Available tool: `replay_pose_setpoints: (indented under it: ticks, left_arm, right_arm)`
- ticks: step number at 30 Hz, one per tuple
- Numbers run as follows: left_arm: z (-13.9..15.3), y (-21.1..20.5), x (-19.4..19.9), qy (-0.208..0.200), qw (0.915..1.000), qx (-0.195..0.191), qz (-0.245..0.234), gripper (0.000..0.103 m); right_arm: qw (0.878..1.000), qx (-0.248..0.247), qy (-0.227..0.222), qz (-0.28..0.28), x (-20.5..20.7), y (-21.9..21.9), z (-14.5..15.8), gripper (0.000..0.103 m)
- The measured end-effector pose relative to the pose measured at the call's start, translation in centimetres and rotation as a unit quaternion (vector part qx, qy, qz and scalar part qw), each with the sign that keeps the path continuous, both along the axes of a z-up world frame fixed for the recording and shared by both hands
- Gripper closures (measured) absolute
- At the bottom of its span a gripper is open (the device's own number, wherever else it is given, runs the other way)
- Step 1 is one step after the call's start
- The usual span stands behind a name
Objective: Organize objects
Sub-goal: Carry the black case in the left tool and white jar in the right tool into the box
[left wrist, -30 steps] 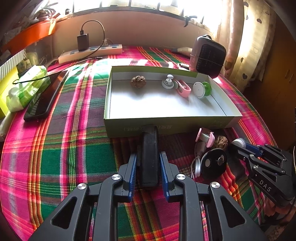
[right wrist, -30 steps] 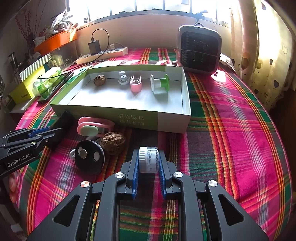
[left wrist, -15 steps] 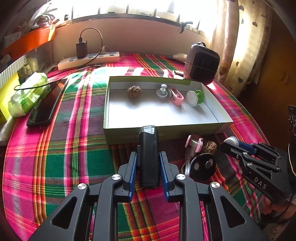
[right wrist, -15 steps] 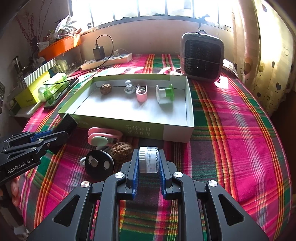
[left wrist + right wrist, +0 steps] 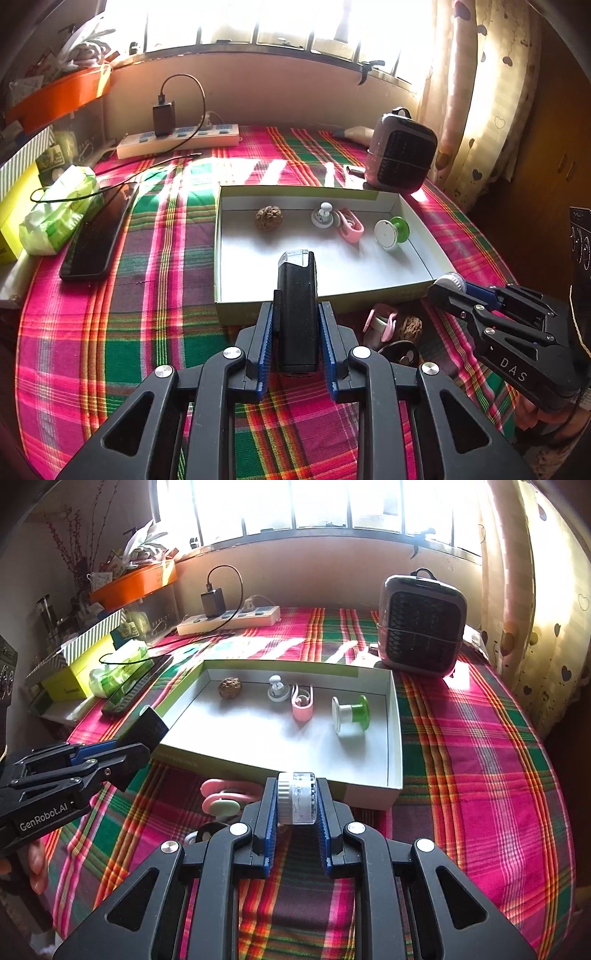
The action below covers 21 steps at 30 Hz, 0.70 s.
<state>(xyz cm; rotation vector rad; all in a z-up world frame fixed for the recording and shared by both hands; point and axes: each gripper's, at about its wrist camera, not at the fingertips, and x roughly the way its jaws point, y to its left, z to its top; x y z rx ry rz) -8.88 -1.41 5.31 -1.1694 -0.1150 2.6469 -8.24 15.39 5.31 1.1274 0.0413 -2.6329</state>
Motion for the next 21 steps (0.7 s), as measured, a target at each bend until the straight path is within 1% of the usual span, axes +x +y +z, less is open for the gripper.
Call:
replay_pose_setpoints:
  ticks: [5,9,16,21]
  left_arm:
    - [0.3,0.1,-1.2,0.001,1.0000,-0.005,0.002,0.082]
    - [0.4,0.3,-2.1,0.005,0.9999,-0.010,0.002,0.082]
    - [-0.1,0.1,-4.2,-0.002,0.9999,-0.011,0.011,0.082]
    - [-0.5,0.2,-5.2,-0.003,0.9997,-0.016,0.016,0.082]
  right_arm:
    - [1.000,-0.004,0.001,0.014,-1.4,-0.8,0.6,0.083]
    - [1.000,-0.008,-0.007,0.024,-3.0,-1.4,0.6,0.083]
    - [0.999,-0.002,-0.018,0.036,-5.9,-2.4,0.1,0.083]
    - [0.998,-0.002,-0.039,0.043,-8.1,-3.0,-0.7,0.083]
